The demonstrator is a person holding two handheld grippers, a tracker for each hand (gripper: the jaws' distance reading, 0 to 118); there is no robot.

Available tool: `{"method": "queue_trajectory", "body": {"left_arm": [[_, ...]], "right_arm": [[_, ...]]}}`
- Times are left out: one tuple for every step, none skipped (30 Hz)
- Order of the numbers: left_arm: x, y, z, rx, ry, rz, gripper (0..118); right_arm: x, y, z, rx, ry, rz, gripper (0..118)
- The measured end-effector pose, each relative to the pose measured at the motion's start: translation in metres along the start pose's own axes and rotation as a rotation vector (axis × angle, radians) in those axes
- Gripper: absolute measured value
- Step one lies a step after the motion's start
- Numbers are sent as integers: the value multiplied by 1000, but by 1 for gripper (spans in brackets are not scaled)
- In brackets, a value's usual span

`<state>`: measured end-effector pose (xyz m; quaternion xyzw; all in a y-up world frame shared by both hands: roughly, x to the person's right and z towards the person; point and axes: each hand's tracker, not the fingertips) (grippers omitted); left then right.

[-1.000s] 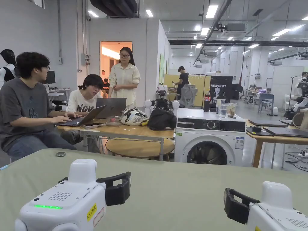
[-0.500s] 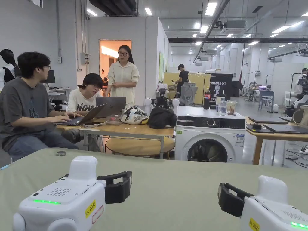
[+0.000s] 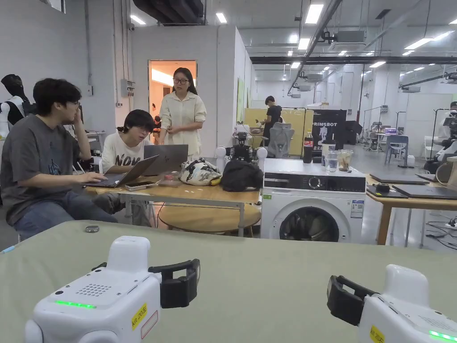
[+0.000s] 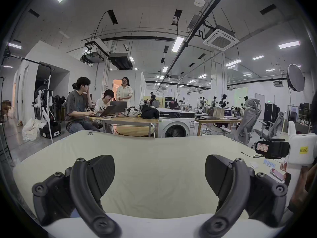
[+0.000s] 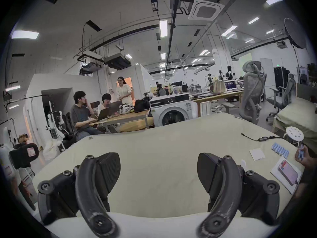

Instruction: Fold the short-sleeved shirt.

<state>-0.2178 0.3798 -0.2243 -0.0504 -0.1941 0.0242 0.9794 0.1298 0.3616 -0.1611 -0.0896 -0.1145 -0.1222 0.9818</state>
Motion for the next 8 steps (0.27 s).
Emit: {"method": "queue_trajectory", "body": {"left_arm": [[0, 0, -1, -5, 0, 3, 106], [0, -1, -1, -6, -5, 7, 106], [1, -2, 0, -5, -12, 9, 106], [1, -2, 0, -4, -11, 8, 106], [2, -2, 0, -7, -9, 4, 106], [2, -3, 0, -8, -10, 0, 106], [2, -3, 0, -11, -12, -1, 106], [2, -3, 1, -12, -14, -1, 106]], "right_arm": [[-1, -2, -1, -3, -23, 4, 93], [-2, -2, -3, -29, -72, -6, 93], [-3, -2, -5, -62, -117, -26, 93], [-3, -3, -7, -93, -152, -42, 93], [-2, -3, -10, -119, -149, -38, 93], [1, -5, -11, -110, -127, -45, 93], [3, -6, -11, -114, -104, -52, 93], [6, -7, -10, -110, -54, -57, 93]]}}
